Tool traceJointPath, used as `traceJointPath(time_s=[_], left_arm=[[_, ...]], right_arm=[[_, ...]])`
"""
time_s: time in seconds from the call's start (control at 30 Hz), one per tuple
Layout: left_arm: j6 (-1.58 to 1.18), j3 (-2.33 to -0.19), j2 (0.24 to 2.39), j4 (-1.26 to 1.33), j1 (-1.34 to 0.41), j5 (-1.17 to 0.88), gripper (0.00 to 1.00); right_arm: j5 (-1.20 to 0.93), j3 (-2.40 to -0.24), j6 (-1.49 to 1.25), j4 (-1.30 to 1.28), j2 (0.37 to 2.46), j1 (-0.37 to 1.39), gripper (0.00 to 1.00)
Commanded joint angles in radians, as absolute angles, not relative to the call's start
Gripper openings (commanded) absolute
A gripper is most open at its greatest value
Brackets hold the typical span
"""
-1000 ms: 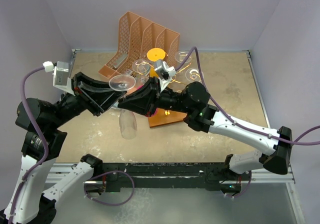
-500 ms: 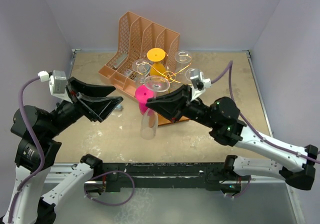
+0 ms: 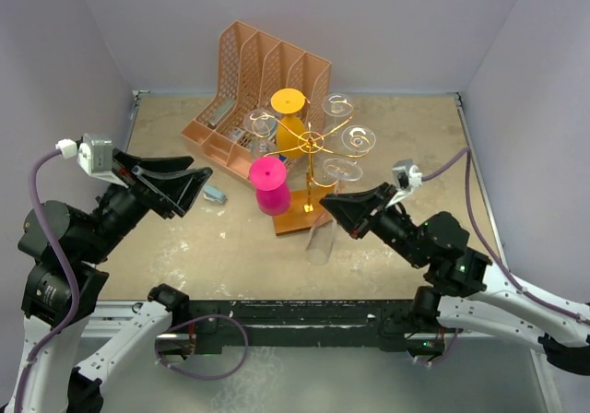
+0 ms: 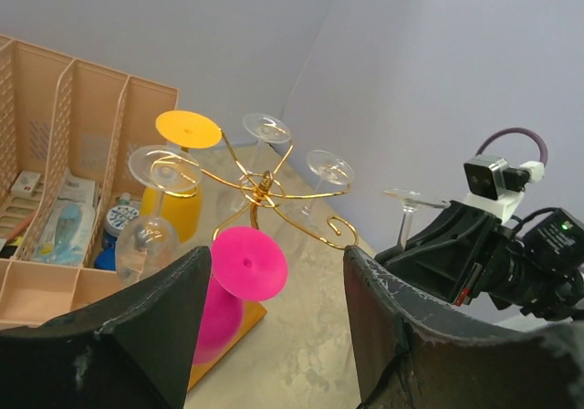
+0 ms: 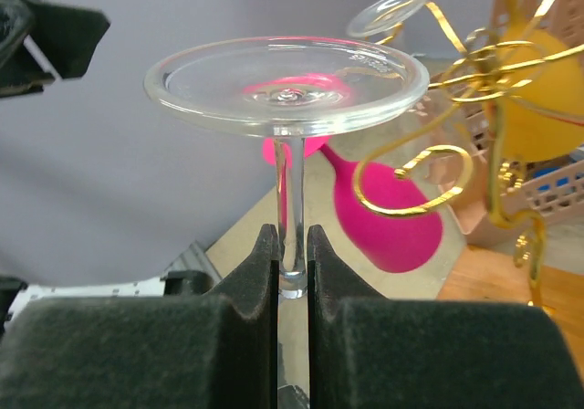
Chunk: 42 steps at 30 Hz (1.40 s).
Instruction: Place the wine glass upside down on the wine glass rack
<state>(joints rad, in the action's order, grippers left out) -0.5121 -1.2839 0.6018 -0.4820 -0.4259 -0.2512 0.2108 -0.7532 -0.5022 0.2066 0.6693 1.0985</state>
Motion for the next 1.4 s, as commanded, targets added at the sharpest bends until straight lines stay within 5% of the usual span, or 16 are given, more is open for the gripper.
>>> traceJointPath(time_s=[0.0, 0.43, 1.37], left_arm=[[-0.504, -1.288, 0.595, -0.465, -0.424, -0.184, 0.57], [-0.507, -1.286, 0.596, -0.464, -0.423, -0.151, 0.57], [-0.5, -1.299, 0.597, -0.473, -0.423, -0.14, 0.57]], right_arm=[[0.421, -0.71, -0.561, 0.208, 0.576, 1.098, 0.0], [0.6, -0.677, -0.602, 0.212, 0.694, 1.098, 0.0], [0.593, -0.645, -0.445, 0.497, 0.815, 1.098, 0.0]])
